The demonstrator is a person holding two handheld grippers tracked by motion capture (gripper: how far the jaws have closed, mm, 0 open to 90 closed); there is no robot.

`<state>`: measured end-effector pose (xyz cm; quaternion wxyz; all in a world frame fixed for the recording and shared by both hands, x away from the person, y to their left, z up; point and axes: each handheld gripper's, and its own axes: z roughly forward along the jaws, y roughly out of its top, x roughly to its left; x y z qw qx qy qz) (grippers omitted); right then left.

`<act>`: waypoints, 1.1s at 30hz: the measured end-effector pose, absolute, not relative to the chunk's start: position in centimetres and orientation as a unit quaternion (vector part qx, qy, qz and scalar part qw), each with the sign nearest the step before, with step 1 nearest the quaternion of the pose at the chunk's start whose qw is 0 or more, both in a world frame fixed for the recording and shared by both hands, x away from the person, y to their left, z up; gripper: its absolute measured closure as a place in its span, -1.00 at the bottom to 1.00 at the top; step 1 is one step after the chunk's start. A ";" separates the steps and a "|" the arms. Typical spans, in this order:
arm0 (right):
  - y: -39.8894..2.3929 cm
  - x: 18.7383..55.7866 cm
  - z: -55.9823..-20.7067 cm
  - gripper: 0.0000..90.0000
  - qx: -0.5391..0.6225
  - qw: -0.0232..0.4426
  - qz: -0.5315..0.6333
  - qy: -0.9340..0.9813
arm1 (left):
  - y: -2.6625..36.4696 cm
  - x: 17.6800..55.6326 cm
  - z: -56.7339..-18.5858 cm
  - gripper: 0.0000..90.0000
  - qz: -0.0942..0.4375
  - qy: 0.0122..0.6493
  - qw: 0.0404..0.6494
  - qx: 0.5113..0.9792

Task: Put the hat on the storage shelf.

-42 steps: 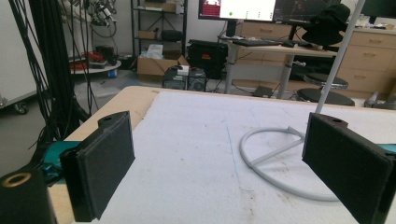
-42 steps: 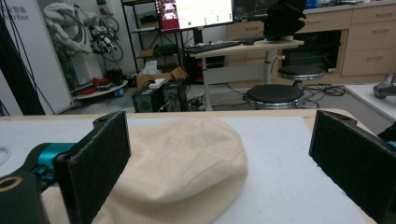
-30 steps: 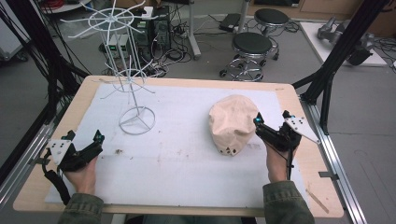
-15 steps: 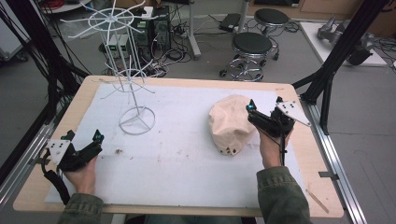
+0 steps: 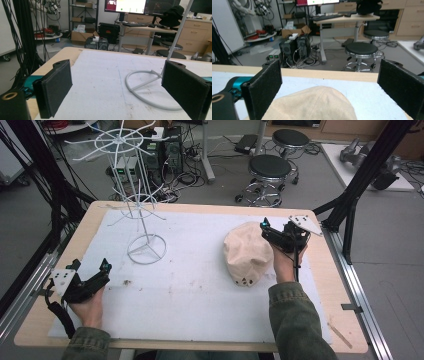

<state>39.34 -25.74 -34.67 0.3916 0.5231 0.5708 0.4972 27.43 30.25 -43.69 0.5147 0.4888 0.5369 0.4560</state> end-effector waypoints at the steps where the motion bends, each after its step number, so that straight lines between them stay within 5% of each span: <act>1: -25.8 39.7 -34.7 -0.89 0.523 0.391 0.495 0.573 | 30.2 27.4 -43.7 -0.79 0.456 0.536 0.515 0.489; 33: -28.8 47.7 -41.7 -0.89 0.622 0.288 0.389 0.615 | 30.2 27.6 -43.8 -0.79 0.439 0.543 0.527 0.485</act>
